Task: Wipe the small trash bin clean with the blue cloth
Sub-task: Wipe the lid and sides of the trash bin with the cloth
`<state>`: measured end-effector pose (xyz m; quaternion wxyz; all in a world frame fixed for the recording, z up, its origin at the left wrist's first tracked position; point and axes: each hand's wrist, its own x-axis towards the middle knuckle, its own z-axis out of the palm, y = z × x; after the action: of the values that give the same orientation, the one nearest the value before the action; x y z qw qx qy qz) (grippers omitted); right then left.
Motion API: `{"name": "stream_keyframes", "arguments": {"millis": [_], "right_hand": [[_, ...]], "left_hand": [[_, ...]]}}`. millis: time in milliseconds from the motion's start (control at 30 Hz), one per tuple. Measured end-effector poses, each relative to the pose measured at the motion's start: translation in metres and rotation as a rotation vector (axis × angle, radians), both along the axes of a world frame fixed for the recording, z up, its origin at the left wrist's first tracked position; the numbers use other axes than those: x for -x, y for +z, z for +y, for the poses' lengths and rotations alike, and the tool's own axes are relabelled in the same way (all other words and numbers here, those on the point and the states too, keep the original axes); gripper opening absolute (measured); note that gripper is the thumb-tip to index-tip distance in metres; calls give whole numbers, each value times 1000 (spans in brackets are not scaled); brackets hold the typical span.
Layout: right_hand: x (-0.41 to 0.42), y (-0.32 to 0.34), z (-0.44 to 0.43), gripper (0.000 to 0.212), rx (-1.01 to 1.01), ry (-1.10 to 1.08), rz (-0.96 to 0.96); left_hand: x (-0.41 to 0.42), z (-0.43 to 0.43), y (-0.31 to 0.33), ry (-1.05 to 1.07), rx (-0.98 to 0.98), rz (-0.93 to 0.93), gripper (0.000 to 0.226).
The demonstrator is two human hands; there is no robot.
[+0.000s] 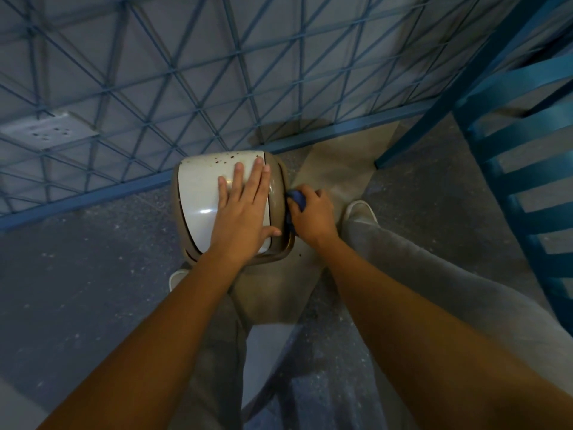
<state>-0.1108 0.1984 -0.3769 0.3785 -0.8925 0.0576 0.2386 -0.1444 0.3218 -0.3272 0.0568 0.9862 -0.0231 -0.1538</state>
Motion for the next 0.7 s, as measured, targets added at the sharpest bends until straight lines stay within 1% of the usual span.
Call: {"name": "stream_keyframes", "arguments": {"millis": [100, 200, 233, 300, 367, 433, 500, 567, 633, 700], "right_hand": [[14, 6, -9, 31, 23, 87, 96], [17, 21, -21, 32, 91, 316, 301], [18, 28, -24, 32, 85, 337, 371], [20, 41, -29, 30, 16, 256, 411], [21, 51, -30, 28, -87, 75, 362], [21, 62, -24, 27, -213, -95, 322], [22, 72, -15, 24, -340, -231, 300], [24, 81, -4, 16, -478, -349, 325], [30, 90, 8, 24, -614, -434, 369], [37, 101, 19, 34, -754, -472, 417]], "left_hand": [[0, 1, 1, 1, 5, 12, 106], [-1, 4, 2, -11, 19, 23, 106], [-2, 5, 3, -16, 22, 29, 106], [-2, 7, 4, -18, 42, 37, 105], [-1, 8, 5, -8, 78, 19, 98], [2, 8, 8, 29, 145, -30, 87], [8, 4, 14, 106, 279, -90, 74], [17, -3, 25, 282, 518, -83, 62], [26, -7, 42, 554, 844, 4, 51], [33, -9, 58, 769, 1154, 101, 34]]}}
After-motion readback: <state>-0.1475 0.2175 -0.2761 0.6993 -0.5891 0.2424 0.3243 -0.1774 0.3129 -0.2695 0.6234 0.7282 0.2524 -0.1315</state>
